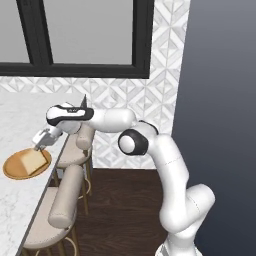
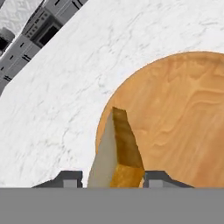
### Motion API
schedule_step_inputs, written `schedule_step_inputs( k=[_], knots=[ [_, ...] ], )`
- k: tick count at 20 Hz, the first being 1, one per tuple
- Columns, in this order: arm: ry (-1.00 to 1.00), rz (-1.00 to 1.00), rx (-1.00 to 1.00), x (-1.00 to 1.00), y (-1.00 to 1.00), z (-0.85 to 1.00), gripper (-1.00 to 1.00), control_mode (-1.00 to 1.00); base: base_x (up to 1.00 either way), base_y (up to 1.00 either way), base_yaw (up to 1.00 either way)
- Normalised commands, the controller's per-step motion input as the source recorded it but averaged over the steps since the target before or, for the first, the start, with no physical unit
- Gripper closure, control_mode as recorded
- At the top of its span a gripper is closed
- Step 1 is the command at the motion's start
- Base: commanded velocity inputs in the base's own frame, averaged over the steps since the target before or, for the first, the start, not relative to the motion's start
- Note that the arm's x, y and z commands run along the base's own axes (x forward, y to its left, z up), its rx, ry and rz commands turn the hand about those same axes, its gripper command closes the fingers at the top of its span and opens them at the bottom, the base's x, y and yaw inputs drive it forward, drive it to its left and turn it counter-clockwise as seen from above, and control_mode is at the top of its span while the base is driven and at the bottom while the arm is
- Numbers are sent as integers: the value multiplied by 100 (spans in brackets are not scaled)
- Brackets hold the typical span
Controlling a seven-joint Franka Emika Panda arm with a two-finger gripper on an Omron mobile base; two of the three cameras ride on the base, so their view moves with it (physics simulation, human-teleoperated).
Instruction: Start the toaster. Once the lever pops up, take the bread to the plate on the dining counter.
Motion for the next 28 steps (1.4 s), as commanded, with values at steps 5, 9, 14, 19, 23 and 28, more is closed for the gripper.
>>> schedule_step_inputs(
  k=[5,9,14,19,23,28],
  knots=[
    [-3,-7,0,22,-7,19,-100,-100,0,0,0],
    [-15,-4,0,0,-54,62,-100,-100,0,0,0],
    [-23,-1,0,-7,-65,69,-100,-100,0,0,0],
    [-40,0,0,-74,-74,65,-100,-100,0,0,0],
    [-51,-1,-2,-95,-70,46,-100,-100,0,0,0],
    [-44,-8,0,-94,-80,29,-100,-100,0,0,0]
  ],
)
